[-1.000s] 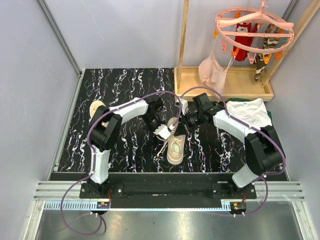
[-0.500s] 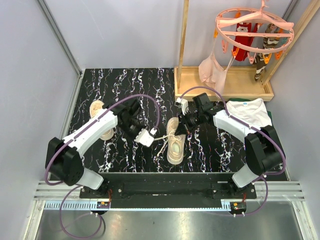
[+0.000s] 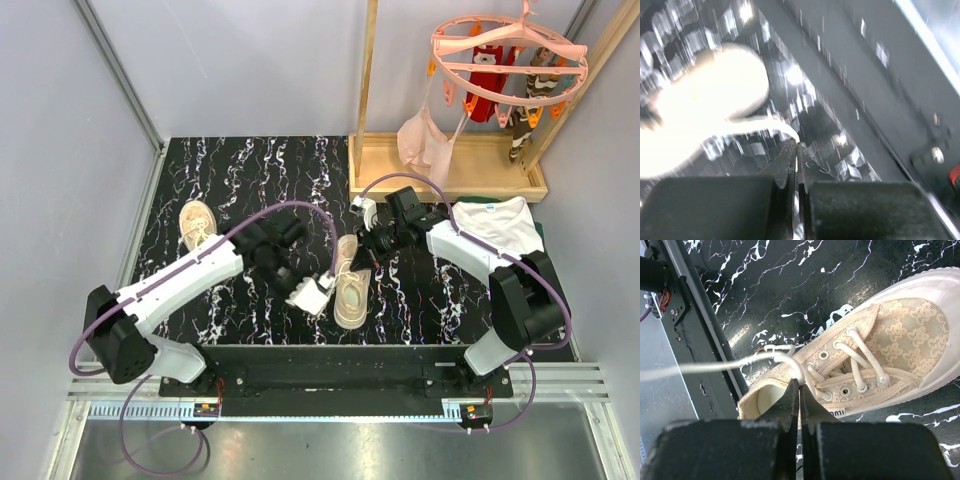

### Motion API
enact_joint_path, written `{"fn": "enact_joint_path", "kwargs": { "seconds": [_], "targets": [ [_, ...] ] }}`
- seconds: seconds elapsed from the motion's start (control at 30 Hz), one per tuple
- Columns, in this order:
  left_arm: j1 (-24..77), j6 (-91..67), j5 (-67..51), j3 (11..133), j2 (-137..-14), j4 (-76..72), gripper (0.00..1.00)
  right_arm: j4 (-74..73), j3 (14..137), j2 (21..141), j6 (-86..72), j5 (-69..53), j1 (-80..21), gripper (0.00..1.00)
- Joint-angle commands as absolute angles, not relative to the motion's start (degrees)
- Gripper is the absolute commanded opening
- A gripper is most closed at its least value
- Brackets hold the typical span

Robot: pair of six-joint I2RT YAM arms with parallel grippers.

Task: Tie the shoes

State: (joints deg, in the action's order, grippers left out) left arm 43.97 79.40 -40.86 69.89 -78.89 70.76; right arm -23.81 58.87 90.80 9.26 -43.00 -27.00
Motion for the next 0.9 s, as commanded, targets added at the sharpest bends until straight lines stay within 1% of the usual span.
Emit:
{"fn": "enact_joint_path", "kwargs": {
  "seconds": [0.0, 0.17, 0.3, 0.43, 0.5, 0.53, 0.7, 0.8, 0.83, 0.87],
  "targets": [
    [52.80, 67.16, -47.46, 74.17, -80.85, 56.90, 0.00, -22.67, 59.59, 89.38, 10.20, -43.51, -27.42, 0.00],
    [56.77, 64.07, -49.83, 79.18, -90.51, 48.88, 0.00, -22.76, 59.94, 89.30, 11.16, -43.86, -27.42, 0.00],
    [59.15, 65.82, -49.48, 81.73, -95.09, 42.20, 0.00, -22.85, 59.85, 89.30, 13.18, -44.21, -27.42, 0.00],
    [59.33, 69.59, -49.13, 86.12, -101.15, 41.84, 0.00, -23.12, 60.38, 90.09, 14.32, -44.82, -27.42, 0.00],
    [58.89, 73.02, -49.83, 85.78, -101.69, 41.92, 0.00, -23.12, 60.56, 90.44, 14.94, -44.74, -27.42, 0.00],
    [58.89, 77.47, -50.27, 84.39, -101.52, 41.92, 0.00, -23.20, 60.64, 90.70, 15.12, -44.74, -27.42, 0.00],
    [58.71, 82.96, -51.86, 82.79, -102.92, 38.15, 0.01, -23.47, 60.56, 91.32, 16.52, -44.05, -27.33, 0.00],
    [57.84, 79.73, -50.80, 82.01, -102.32, 33.40, 0.19, -24.35, 60.64, 91.76, 18.11, -44.73, -27.25, 0.00],
    [57.22, 79.28, -51.24, 81.04, -101.35, 32.96, 0.32, -24.52, 60.64, 91.76, 18.02, -45.26, -27.25, 0.00],
    [56.17, 78.76, -51.76, 80.43, -100.21, 32.87, 0.36, -24.52, 60.73, 91.67, 17.93, -45.61, -27.25, 0.00]
  ]
}}
